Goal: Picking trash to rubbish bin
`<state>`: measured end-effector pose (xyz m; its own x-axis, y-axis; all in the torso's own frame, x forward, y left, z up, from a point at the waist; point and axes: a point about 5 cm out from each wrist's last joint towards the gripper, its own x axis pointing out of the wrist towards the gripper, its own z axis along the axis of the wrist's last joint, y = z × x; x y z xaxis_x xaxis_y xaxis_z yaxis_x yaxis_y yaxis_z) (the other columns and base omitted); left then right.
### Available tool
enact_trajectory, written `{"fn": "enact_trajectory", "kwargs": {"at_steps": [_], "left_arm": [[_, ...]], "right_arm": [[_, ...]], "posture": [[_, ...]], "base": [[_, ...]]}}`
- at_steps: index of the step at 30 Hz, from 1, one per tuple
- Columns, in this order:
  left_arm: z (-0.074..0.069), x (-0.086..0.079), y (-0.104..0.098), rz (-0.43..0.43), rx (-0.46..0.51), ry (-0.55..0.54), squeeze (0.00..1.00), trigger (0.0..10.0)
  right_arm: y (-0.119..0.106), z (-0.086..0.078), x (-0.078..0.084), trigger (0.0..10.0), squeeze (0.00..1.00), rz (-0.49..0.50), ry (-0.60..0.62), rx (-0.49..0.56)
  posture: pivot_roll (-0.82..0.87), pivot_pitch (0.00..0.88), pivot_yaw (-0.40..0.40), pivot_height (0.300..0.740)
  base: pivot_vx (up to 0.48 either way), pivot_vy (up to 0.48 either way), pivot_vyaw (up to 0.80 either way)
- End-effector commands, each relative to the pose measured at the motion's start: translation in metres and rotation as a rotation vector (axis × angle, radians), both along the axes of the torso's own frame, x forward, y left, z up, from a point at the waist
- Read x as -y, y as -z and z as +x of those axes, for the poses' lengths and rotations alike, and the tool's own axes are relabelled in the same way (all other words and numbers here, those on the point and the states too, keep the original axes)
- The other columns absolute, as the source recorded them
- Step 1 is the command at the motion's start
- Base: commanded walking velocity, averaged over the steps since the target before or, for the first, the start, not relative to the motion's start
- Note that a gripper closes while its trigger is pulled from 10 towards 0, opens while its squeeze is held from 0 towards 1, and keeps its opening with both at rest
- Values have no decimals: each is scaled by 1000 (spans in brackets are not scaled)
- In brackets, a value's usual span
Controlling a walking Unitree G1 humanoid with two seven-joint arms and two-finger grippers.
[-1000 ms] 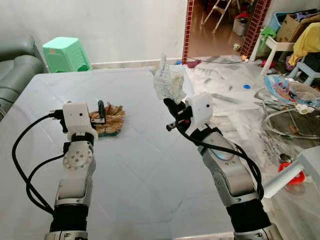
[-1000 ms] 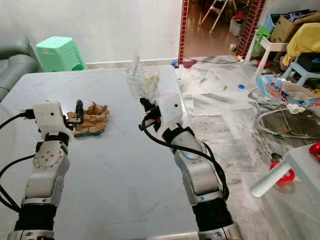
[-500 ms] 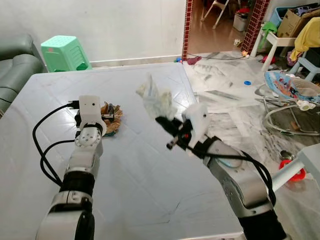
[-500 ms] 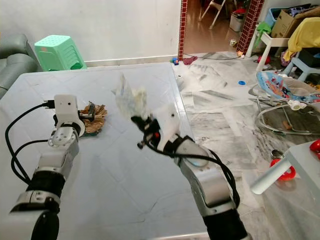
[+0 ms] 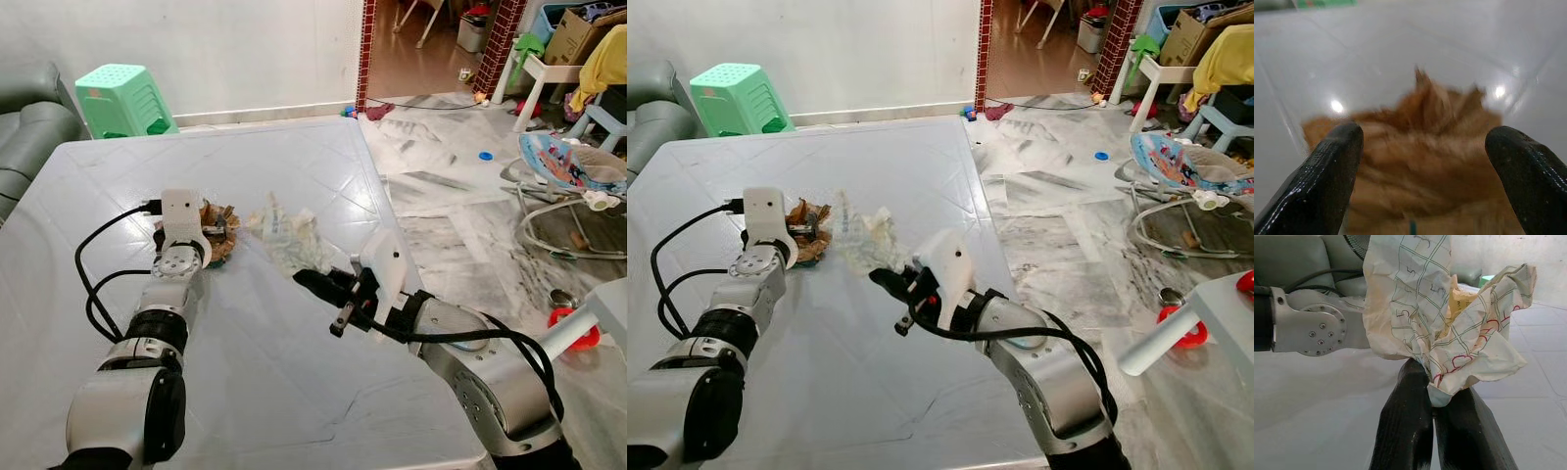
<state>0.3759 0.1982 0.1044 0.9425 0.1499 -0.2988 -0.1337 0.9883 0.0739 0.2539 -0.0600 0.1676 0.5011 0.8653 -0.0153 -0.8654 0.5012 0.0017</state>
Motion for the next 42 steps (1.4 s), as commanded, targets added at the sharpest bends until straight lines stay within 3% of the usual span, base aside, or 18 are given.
{"fn": "enact_trajectory", "kwargs": {"at_steps": [1, 8, 9, 10, 21, 32, 42], "left_arm": [[-2, -3, 5, 6, -38, 1, 0, 10000], [-12, -7, 23, 16, -97, -8, 0, 10000], [-14, -8, 25, 9, -100, -15, 0, 7608], [-15, -10, 27, 0, -102, -20, 0, 0], [-22, -15, 35, -14, -110, -30, 0, 0], [-40, -30, 55, -32, -140, -87, 0, 0], [-47, -24, 63, -36, -94, -86, 0, 0]], "right_arm": [[-4, -3, -2, 0, 0, 2, -24, 9], [-4, -2, -1, 0, 0, -11, -32, 7], [-4, -2, 0, 0, 0, -12, -32, 7], [-4, -1, 0, 0, 0, -13, -30, 7], [-3, 1, -2, 0, 0, -18, -31, 13], [-2, 6, -3, 0, 0, -24, -35, 24], [-1, 8, -4, 0, 0, -28, -42, 34]], "posture": [[-146, 55, 48, 740], [-152, 37, 46, 740], [-151, 35, 46, 740], [-151, 31, 45, 740], [-144, 9, 46, 740], [-130, 0, 35, 740], [-116, 0, 30, 740]], "base": [[0, 0, 0], [0, 0, 0], [0, 0, 0], [0, 0, 0], [0, 0, 0], [0, 0, 0], [0, 0, 0]]}}
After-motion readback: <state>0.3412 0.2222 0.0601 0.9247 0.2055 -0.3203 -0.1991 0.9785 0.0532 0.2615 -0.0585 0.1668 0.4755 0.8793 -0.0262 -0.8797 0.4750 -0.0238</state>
